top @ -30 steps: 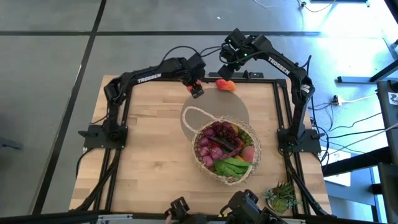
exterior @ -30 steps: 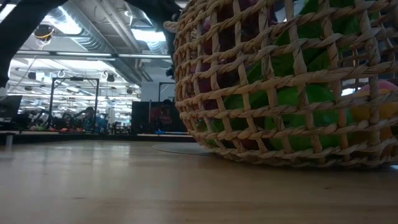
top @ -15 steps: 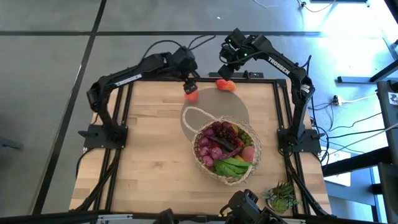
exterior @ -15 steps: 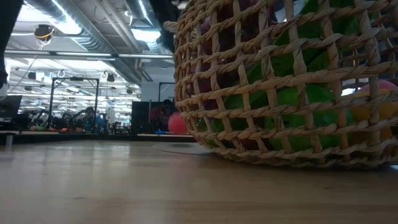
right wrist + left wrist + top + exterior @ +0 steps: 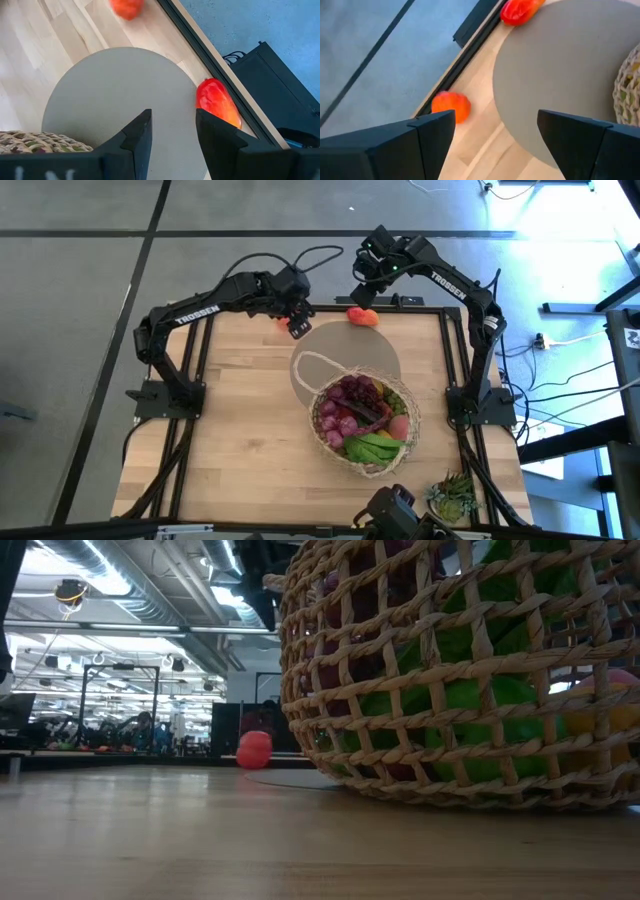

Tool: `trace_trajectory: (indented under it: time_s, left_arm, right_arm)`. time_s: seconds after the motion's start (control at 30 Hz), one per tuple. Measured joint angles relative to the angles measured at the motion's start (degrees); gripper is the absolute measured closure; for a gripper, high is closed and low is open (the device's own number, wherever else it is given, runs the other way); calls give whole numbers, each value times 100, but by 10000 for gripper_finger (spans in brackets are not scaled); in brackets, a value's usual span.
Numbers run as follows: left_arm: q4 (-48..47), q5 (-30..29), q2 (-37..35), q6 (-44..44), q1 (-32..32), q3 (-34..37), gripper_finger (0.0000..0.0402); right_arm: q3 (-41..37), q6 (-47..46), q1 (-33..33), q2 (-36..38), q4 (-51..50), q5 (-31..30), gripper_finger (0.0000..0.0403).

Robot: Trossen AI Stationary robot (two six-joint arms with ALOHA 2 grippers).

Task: Build produce basket
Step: Put the orange tangerine into the brown basket

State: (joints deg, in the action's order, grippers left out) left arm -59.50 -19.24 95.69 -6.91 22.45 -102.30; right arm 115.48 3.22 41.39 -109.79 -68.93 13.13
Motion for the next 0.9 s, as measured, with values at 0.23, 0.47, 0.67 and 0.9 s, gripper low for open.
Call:
trace_trajectory:
  time_s: [0.23, 0.47, 0.67, 0.9]
  left_arm:
    - [-121, 99, -8, -310, 183, 0, 130]
    - [-201, 983, 11, 100, 505, 442, 115]
    - [-235, 2106, 18, -221, 969, 1076, 94]
    - [-444, 2277, 18, -945, 1308, 1161, 97]
  right_arm:
    - [0, 3, 2, 0, 17, 0, 256]
    - [0, 11, 0, 2, 20, 0, 256]
    - [0, 11, 0, 2, 22, 0, 256]
    - [0, 6, 1, 2, 42, 0, 256]
